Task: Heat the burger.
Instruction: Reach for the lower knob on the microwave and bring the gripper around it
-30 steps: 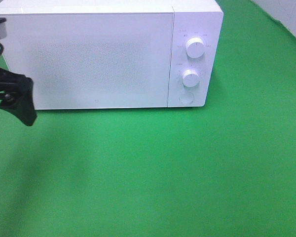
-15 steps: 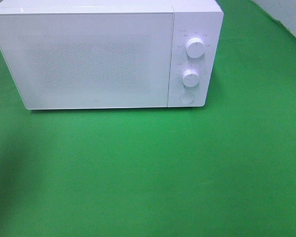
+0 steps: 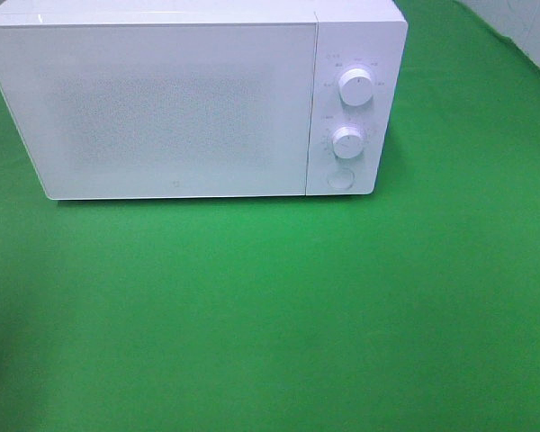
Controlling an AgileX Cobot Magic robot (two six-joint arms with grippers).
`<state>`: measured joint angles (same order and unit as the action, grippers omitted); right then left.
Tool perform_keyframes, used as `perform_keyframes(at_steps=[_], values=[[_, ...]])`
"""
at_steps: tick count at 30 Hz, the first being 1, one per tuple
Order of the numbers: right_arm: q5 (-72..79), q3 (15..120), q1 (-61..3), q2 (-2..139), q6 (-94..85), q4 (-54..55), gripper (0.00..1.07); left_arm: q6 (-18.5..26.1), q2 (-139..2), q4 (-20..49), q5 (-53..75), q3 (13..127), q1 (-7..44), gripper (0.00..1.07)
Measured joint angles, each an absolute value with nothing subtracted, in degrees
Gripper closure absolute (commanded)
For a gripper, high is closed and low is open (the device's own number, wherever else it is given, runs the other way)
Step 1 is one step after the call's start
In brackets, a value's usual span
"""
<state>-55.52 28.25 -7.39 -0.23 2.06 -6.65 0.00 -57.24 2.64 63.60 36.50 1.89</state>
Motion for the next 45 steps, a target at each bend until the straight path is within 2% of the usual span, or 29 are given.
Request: perform_keyframes(at_steps=[2, 8, 18, 20, 29, 35, 45], values=[[-55.52, 28.25, -7.39, -0.23, 2.06, -6.65, 0.33, 0.00, -50.76, 2.58, 61.19, 32.60, 1.89, 0.06], [-55.52, 28.25, -7.39, -0.23, 2.06, -6.65, 0.33, 0.00, -43.14, 1.78, 61.31, 30.02, 1.89, 0.06], [-55.52, 28.25, -7.39, -0.23, 2.06, -6.65, 0.33, 0.00, -29.56, 1.55, 61.48, 29.91, 1.89, 0.06], [-55.52, 28.25, -7.39, -0.23, 2.06, -6.65, 0.33, 0.00, -21.89, 2.92, 61.48, 29.91, 1.89, 0.06], [-55.52, 28.25, -7.39, -0.23, 2.06, -6.65, 0.33, 0.00, -6.59, 3.50, 61.48, 29.91, 1.89, 0.06], [-55.52, 28.25, -7.39, -0.23, 2.06, -6.65, 0.33, 0.00, -0.17, 3.61, 61.54, 29.79, 1.89, 0.06], [-55.52, 28.25, -7.39, -0.23, 2.06, -6.65, 0.33, 0.00, 0.23, 3.67, 61.54, 29.68, 1.89, 0.06]])
